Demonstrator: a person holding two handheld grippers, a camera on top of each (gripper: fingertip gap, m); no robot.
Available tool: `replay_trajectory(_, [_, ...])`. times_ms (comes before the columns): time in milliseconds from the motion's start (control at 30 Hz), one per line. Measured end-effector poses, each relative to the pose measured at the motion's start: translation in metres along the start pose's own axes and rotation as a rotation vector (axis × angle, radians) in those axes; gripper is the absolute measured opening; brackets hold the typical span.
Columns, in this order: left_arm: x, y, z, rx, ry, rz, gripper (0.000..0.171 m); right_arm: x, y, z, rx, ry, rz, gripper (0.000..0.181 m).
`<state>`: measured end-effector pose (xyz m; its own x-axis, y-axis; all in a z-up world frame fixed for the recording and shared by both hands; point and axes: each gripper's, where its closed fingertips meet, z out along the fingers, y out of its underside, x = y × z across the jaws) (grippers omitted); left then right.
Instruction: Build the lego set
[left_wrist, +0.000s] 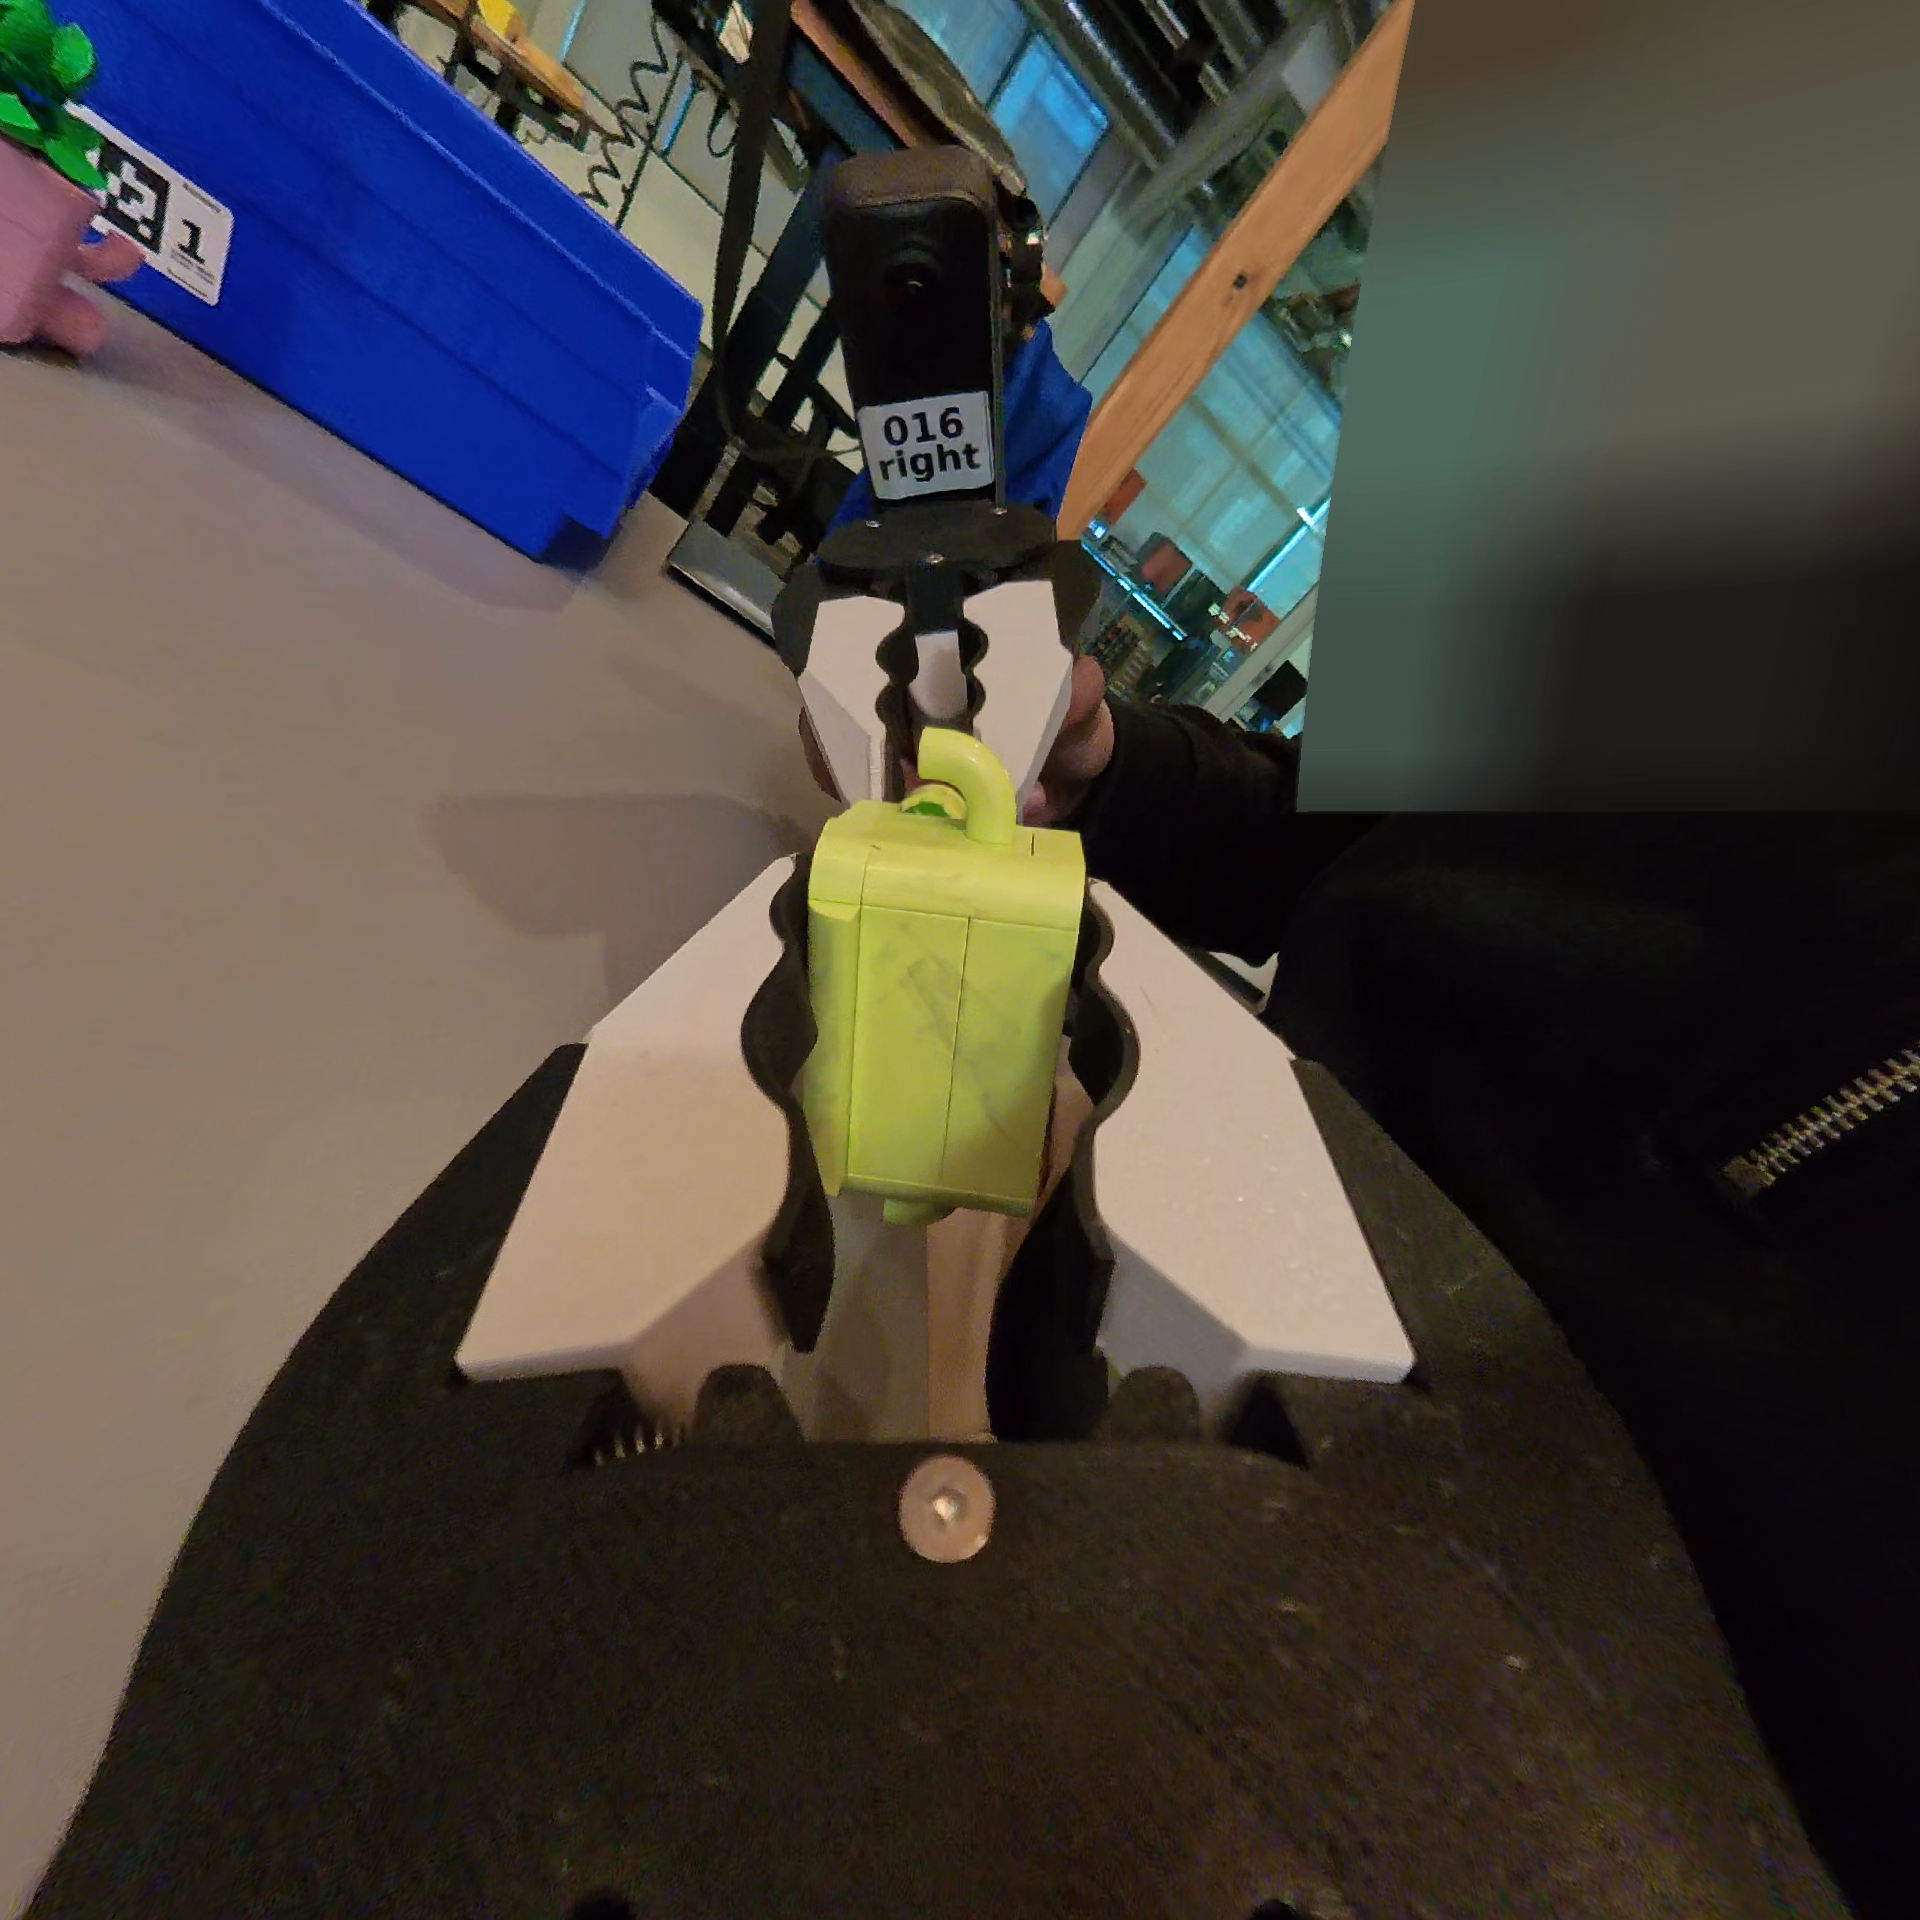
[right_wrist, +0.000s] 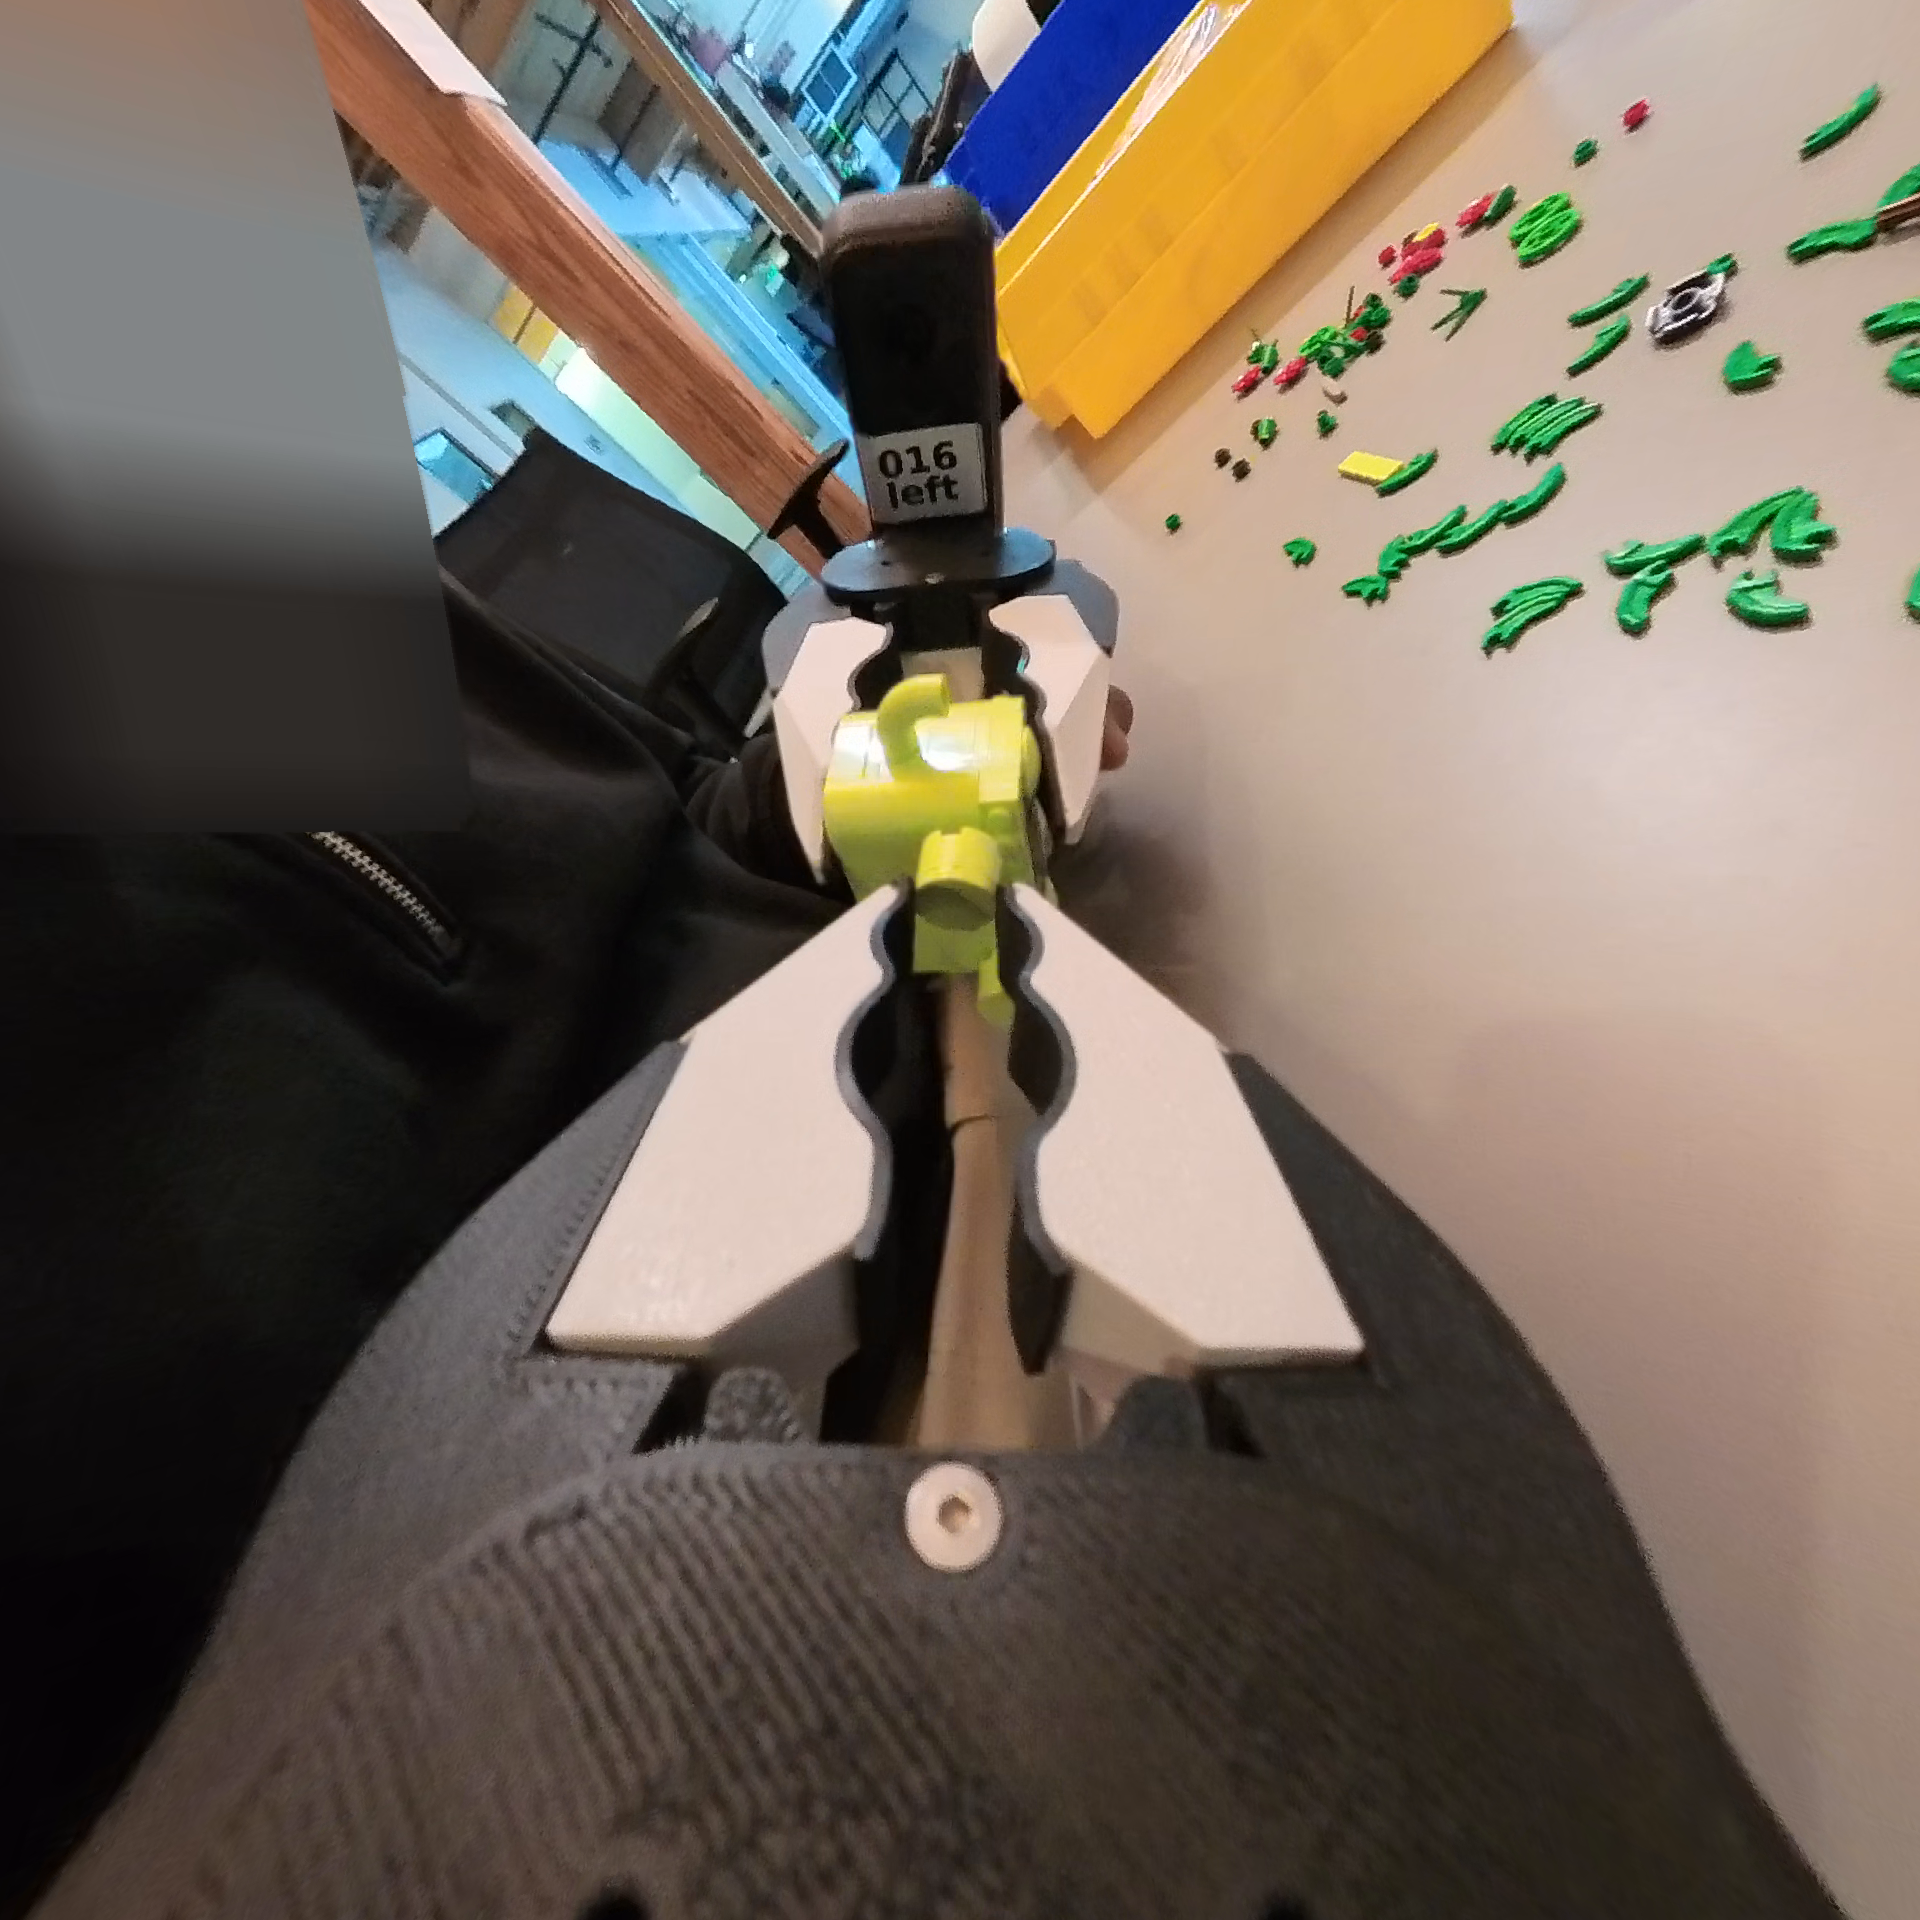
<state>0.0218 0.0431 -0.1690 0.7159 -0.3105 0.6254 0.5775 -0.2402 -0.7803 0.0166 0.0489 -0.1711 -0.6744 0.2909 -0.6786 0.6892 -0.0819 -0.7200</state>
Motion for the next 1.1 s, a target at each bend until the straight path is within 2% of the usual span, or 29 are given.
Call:
replay_trajectory(167, [0.003,0.006,0.003,-0.043,0.025,-0.009,0.046,0.003,-0.001,-0.001,0.028,-0.020,0.010,0.014])
replay_trajectory(733, [-0.002,0.010,0.005,-0.083,0.020,-0.051,0.046,0.004,0.008,0.001,-0.093,0.010,-0.044,0.013])
replay_trajectory(1100, [-0.005,0.013,0.006,-0.100,0.004,-0.070,0.045,0.008,0.010,0.002,-0.118,-0.003,-0.045,0.013])
